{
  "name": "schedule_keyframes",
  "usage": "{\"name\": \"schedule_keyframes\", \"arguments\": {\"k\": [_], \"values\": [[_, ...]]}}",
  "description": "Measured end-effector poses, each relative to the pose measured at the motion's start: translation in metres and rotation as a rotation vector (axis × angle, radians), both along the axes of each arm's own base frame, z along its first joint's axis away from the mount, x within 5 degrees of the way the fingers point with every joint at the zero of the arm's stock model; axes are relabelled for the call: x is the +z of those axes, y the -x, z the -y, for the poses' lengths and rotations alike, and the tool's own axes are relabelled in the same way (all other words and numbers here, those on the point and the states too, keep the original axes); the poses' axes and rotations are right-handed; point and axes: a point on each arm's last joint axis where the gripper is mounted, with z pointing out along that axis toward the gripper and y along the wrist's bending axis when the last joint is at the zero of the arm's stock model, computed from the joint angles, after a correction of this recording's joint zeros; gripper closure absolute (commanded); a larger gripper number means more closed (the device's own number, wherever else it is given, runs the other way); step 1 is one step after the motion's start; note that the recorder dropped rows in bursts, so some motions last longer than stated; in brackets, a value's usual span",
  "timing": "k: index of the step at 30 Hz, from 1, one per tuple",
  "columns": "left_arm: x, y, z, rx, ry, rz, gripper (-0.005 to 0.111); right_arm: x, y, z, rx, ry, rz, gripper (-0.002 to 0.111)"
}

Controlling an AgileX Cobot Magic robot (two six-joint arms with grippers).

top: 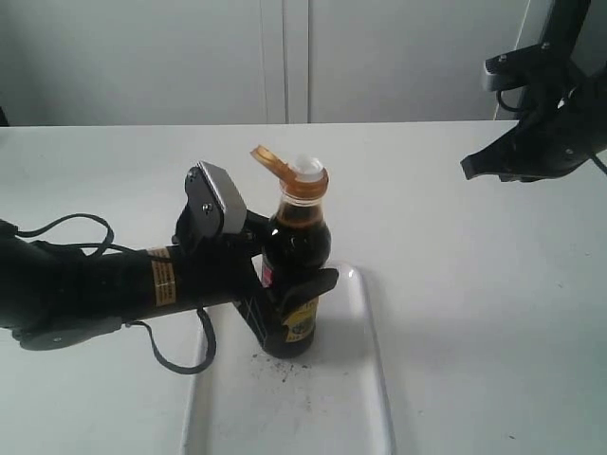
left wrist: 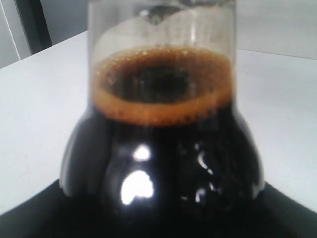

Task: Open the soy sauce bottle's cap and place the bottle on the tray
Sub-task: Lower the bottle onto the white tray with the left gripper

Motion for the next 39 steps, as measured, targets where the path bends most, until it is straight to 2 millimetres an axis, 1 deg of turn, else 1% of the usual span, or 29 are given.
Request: {"name": "schedule_keyframes", "arguments": {"k": [22,24,27,32,35,37,39], "values": [[-0.0019,0.0012,-0.0030,-0.015,0.003,-0.001,0.107,-0.0005,0.0006,0.0000,0.008,0.006,-0.007,0.108],[-0.0019,0.0012,-0.0033,-0.019,0.002,0.001,0.104,-0.0005,0.0007,0.0000,0.008,0.006,-0.008,0.108],[-0.0019,0.0014,-0.0037,-0.024,0.000,0.004,0.088,-0.0006,0.0008,0.0000,0.008,0.006,-0.010,0.108],[-0.0019,0.0014,-0.0036,-0.025,0.000,0.004,0.039,-0.0006,0.0008,0.0000,0.009,0.006,-0.010,0.108],[-0.0018,0.0017,-0.0035,-0.028,0.002,0.004,0.016,-0.0007,0.0010,0.0000,0.009,0.006,-0.012,0.108],[-0.0019,0.0024,-0.0033,-0.037,0.000,0.007,0.007,-0.0007,0.0010,0.0000,0.009,0.006,-0.012,0.108],[-0.0014,0.0027,-0.0031,-0.042,0.004,0.013,0.001,-0.0007,0.0010,0.0000,0.009,0.006,-0.012,0.108]]}}
